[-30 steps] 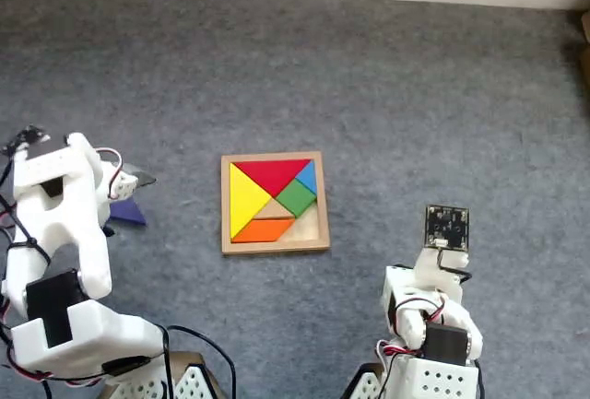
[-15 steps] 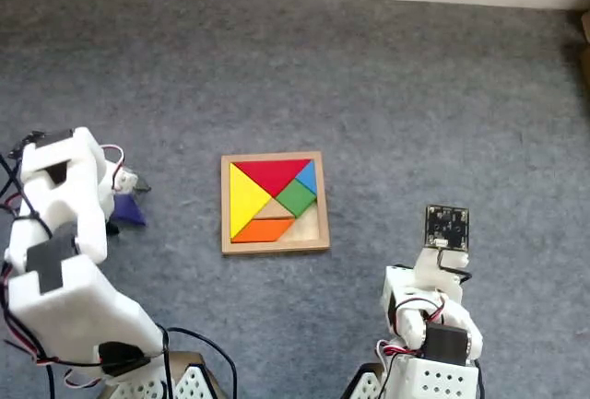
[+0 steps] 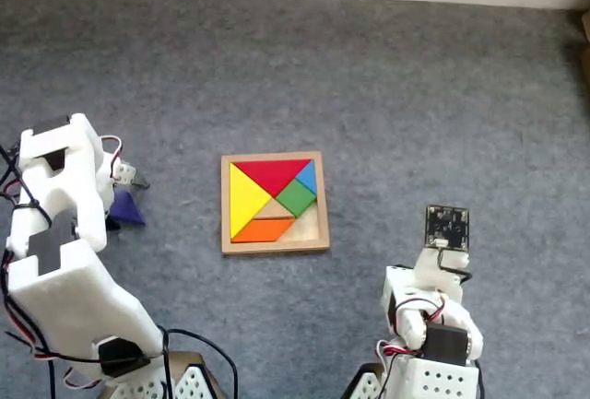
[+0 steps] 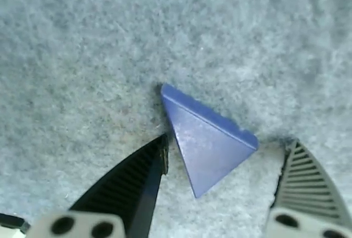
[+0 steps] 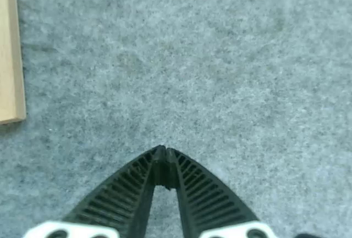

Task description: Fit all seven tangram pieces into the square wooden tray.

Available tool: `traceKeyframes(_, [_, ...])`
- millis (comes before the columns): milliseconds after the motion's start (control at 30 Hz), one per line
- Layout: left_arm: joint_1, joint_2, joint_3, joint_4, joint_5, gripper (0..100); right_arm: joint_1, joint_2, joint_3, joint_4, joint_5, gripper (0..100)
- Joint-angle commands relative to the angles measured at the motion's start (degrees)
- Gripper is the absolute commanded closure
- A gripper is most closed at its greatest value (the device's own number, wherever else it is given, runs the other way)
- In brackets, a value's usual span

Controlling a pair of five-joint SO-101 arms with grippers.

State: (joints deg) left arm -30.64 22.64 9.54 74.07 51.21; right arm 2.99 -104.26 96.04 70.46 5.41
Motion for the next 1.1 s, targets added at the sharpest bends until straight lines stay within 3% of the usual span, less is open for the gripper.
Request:
traceKeyframes(0, [-2.4, -0.2, -2.9, 0.6, 1.2, 68, 0.9, -0.7, 3.9, -0.9, 0.6, 99.3])
traceKeyframes(567, [-3.4, 0.2, -3.2, 2.0, 2.8, 69, 0.9, -0.7, 3.9, -0.9, 0.6, 99.3])
traceKeyframes(867, [-3.6, 0.4, -2.9, 1.9, 2.7, 100, 0.9, -0.7, 3.9, -0.9, 0.6, 99.3])
traceKeyframes(1067, [-1.8, 0.0, -3.4, 2.3, -0.4, 100, 0.9, -0.7, 3.9, -0.9, 0.6, 99.3])
